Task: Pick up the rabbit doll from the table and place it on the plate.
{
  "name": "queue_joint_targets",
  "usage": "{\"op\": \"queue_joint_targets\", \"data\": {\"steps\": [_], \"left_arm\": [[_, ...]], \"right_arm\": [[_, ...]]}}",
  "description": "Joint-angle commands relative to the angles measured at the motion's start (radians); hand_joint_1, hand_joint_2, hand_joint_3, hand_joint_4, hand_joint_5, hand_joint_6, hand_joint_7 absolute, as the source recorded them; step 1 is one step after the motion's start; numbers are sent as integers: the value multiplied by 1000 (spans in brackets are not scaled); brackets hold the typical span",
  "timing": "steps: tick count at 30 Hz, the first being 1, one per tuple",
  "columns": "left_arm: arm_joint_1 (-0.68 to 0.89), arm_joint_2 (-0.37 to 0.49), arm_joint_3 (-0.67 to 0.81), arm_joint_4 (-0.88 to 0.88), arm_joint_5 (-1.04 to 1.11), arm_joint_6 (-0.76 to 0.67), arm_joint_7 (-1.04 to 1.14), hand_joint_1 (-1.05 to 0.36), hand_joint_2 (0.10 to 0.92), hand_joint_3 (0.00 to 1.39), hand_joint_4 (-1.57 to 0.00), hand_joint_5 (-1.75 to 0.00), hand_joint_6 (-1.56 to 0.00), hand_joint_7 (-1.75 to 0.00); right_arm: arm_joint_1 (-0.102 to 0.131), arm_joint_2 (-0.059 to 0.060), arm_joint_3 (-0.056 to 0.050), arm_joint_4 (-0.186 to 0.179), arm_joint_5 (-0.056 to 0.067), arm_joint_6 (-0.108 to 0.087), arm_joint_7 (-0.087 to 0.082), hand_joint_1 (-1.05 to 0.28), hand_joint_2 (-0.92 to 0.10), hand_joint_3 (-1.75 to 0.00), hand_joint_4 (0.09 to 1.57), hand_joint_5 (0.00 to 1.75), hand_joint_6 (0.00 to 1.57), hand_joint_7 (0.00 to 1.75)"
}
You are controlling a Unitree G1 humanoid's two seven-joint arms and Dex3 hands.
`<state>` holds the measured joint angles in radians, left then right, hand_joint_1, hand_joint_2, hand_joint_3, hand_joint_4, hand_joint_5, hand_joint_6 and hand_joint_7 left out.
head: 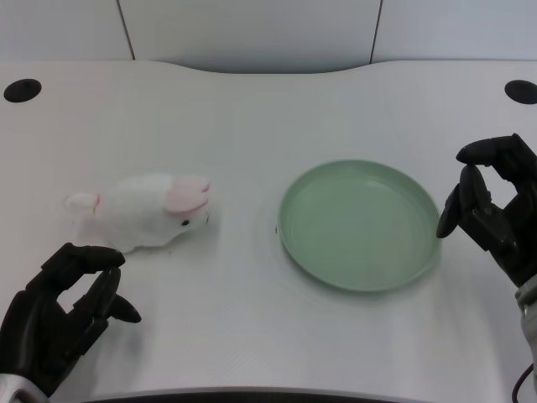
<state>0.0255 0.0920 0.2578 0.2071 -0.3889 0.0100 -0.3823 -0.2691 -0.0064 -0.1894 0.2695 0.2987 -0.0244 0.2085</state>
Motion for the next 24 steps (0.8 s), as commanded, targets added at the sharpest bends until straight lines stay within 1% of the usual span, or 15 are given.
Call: {"op": "queue_joint_targets", "data": {"steps": [1,8,11,13,14,16,19,20,21,22,23,24], "left_arm": [[2,18,7,-2,-6,9,-3,-478,921,379,-556,-1742,-379,-1394],[2,18,7,-2,-6,9,-5,-481,921,373,-553,-1741,-382,-1389],[-2,16,2,4,11,-9,3,-490,921,370,-563,-1743,-378,-1391],[-4,17,0,7,13,-11,3,-490,921,373,-559,-1743,-373,-1394],[-6,18,0,12,14,-12,1,-489,921,376,-556,-1743,-370,-1396],[-8,21,0,20,11,-17,-9,-487,921,394,-549,-1746,-354,-1409],[-11,24,-2,25,21,-23,-3,-498,921,387,-557,-1746,-341,-1422],[-13,23,-2,25,24,-25,0,-498,921,378,-563,-1745,-340,-1425],[-14,22,-2,24,27,-27,1,-493,921,372,-565,-1745,-340,-1425],[-14,21,-3,16,34,-32,6,-489,921,368,-567,-1744,-340,-1424],[-14,21,-7,8,45,-40,11,-474,921,360,-567,-1737,-345,-1418],[-15,29,-16,7,75,-75,13,-468,921,356,-566,-1731,-348,-1410]], "right_arm": [[-3,-11,-18,15,16,-17,10,-236,-906,-882,1026,1746,467,1746],[-4,-9,-21,16,16,-15,11,-241,-895,-883,1042,1746,491,1746],[-6,-11,-21,9,17,-4,11,-246,-887,-887,1047,1746,489,1746],[-8,-13,-21,8,16,5,8,-239,-890,-895,1047,1746,480,1746],[-9,-14,-20,7,11,13,0,-231,-892,-900,1040,1746,460,1746],[-12,-16,-19,8,4,22,-10,-209,-909,-886,1000,1746,407,1746],[-17,-16,-20,20,5,17,-4,-202,-910,-880,988,1746,398,1746],[-19,-17,-19,30,-1,4,-2,-201,-909,-879,988,1746,400,1746],[-22,-19,-18,38,-8,-4,-4,-203,-904,-877,990,1746,403,1746],[-24,-18,-18,43,-12,-6,-7,-205,-901,-876,992,1746,405,1746],[-25,-17,-20,46,-11,-6,-8,-206,-897,-875,995,1746,408,1746],[-27,-20,-19,53,-13,-14,-2,-207,-897,-878,1002,1746,413,1746]]}}
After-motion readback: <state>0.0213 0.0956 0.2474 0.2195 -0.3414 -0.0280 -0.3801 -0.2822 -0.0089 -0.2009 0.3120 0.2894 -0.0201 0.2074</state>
